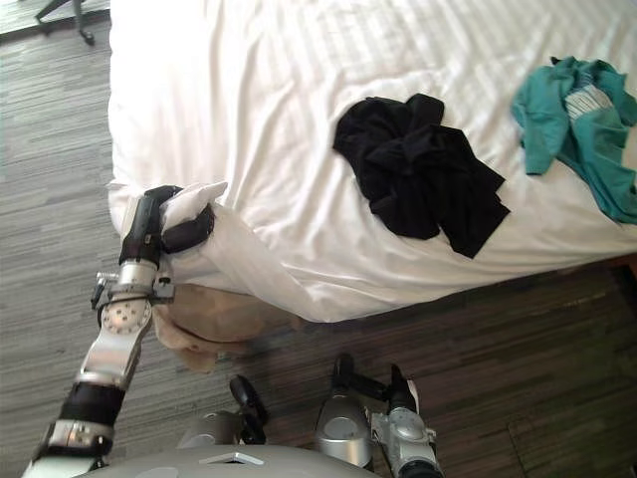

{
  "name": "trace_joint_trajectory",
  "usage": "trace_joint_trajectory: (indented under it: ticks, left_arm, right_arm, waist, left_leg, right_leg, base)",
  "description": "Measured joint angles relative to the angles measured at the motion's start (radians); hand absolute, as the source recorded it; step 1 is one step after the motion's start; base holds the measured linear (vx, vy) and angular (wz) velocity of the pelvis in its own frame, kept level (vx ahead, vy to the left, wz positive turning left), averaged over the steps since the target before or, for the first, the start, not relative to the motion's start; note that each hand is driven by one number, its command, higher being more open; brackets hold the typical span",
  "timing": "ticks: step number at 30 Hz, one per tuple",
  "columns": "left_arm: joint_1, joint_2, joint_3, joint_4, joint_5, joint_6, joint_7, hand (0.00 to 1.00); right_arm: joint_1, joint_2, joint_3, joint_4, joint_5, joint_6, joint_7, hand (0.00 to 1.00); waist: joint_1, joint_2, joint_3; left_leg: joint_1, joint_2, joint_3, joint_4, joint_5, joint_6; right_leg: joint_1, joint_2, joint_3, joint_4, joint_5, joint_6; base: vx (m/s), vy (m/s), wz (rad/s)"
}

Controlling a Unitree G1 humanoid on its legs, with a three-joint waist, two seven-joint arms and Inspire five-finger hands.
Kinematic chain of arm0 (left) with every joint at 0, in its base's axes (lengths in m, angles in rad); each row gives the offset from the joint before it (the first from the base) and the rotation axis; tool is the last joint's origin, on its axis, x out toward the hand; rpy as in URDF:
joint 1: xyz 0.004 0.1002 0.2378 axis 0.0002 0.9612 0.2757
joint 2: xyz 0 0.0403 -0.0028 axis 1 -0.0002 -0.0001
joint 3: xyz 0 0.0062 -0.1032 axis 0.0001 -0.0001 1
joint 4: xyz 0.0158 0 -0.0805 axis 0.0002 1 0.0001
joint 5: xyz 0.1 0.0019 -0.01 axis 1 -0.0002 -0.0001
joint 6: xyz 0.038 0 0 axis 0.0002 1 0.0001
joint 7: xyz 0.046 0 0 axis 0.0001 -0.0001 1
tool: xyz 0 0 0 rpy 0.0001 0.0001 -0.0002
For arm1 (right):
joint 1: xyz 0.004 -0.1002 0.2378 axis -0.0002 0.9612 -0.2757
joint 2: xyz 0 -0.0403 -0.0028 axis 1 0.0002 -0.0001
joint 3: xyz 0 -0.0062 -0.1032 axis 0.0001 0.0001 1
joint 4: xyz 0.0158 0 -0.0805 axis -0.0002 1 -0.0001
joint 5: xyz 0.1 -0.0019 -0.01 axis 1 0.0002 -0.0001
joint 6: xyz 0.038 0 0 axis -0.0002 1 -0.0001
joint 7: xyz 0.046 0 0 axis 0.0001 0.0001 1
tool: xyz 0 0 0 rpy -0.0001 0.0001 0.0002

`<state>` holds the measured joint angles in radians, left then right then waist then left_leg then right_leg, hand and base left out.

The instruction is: Tidy up the quilt and then pick up the clothes from the bed and put them into the laundry hamper

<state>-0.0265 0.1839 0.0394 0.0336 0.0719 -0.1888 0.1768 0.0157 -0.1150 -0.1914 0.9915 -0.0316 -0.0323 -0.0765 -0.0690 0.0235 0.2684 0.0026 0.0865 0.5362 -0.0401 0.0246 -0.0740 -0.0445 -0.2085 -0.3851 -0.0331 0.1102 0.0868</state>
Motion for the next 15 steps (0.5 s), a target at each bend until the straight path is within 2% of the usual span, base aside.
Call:
trace_joint_trajectory:
  ticks: [2, 3, 5, 8, 9, 11, 13, 15]
  left_arm:
    - [0.071, -0.016, 0.029, -0.043, -0.034, -0.018, -0.01, 0.0]
    - [0.11, -0.026, 0.057, -0.049, -0.049, -0.031, -0.017, 1.0]
    - [0.167, -0.034, 0.089, -0.042, -0.105, -0.033, -0.031, 1.0]
    - [0.236, -0.043, 0.114, -0.003, -0.115, -0.034, -0.05, 1.0]
    - [0.257, -0.06, 0.13, 0.03, -0.12, -0.034, -0.058, 1.0]
    - [0.288, -0.108, 0.187, 0.078, -0.122, -0.033, -0.074, 1.0]
    - [0.31, -0.141, 0.265, 0.131, -0.151, -0.027, -0.079, 1.0]
    - [0.311, -0.147, 0.346, 0.186, -0.153, -0.02, -0.078, 1.0]
  right_arm:
    - [-0.012, -0.006, 0.008, 0.013, 0.0, 0.0, 0.007, 1.0]
    - [-0.026, -0.007, 0.008, 0.025, 0.0, 0.003, 0.01, 1.0]
    - [-0.042, -0.008, 0.016, 0.029, 0.0, 0.004, 0.021, 1.0]
    - [-0.058, -0.007, 0.04, 0.024, 0.0, 0.004, 0.032, 1.0]
    - [-0.059, -0.007, 0.045, 0.024, 0.0, 0.005, 0.036, 1.0]
    - [-0.058, -0.006, 0.045, 0.026, 0.0, 0.005, 0.044, 1.0]
    - [-0.053, -0.004, 0.047, 0.026, 0.001, 0.007, 0.05, 1.0]
    - [-0.041, -0.002, 0.047, 0.026, 0.002, 0.008, 0.052, 1.0]
  waist:
    - [0.016, 0.002, -0.001]
    - [0.021, 0.007, -0.004]
    - [0.044, 0.014, -0.01]
    - [0.061, 0.017, -0.02]
    - [0.072, 0.015, -0.035]
    - [0.073, 0.022, -0.059]
    - [0.096, 0.015, -0.065]
    - [0.099, 0.005, -0.08]
  left_leg:
    - [0.002, -0.002, -0.015, 0.0, 0.0, 0.0]
    - [0.003, -0.002, -0.03, 0.0, 0.0, 0.0]
    - [0.007, -0.003, -0.05, 0.0, 0.002, 0.003]
    - [0.008, -0.011, -0.083, -0.002, 0.012, 0.015]
    - [0.008, -0.019, -0.101, -0.011, 0.023, 0.018]
    - [0.007, -0.024, -0.124, -0.05, 0.03, 0.018]
    - [0.018, -0.019, -0.121, -0.05, 0.032, 0.019]
    - [0.023, -0.011, -0.101, -0.05, 0.034, 0.019]
  right_leg:
    - [0.013, -0.002, -0.01, -0.001, 0.0, 0.0]
    - [0.022, -0.002, -0.026, -0.001, 0.0, 0.0]
    - [0.038, -0.003, -0.046, -0.001, -0.001, 0.0]
    - [0.062, -0.01, -0.082, 0.0, -0.013, 0.002]
    - [0.07, -0.016, -0.105, 0.0, -0.026, 0.012]
    - [0.083, -0.019, -0.142, 0.001, -0.039, 0.021]
    - [0.106, -0.023, -0.172, 0.002, -0.043, 0.022]
    - [0.135, -0.025, -0.213, -0.001, -0.046, 0.026]
  base:
    - [-0.03, 0.023, 0.23]
    - [-0.05, 0.027, 0.28]
    - [-0.08, 0.032, 0.29]
    - [-0.09, 0.027, 0.34]
    - [-0.09, 0.016, 0.48]
    - [-0.1, 0.034, 0.5]
    - [-0.05, 0.047, 0.37]
    - [-0.01, 0.036, 0.53]
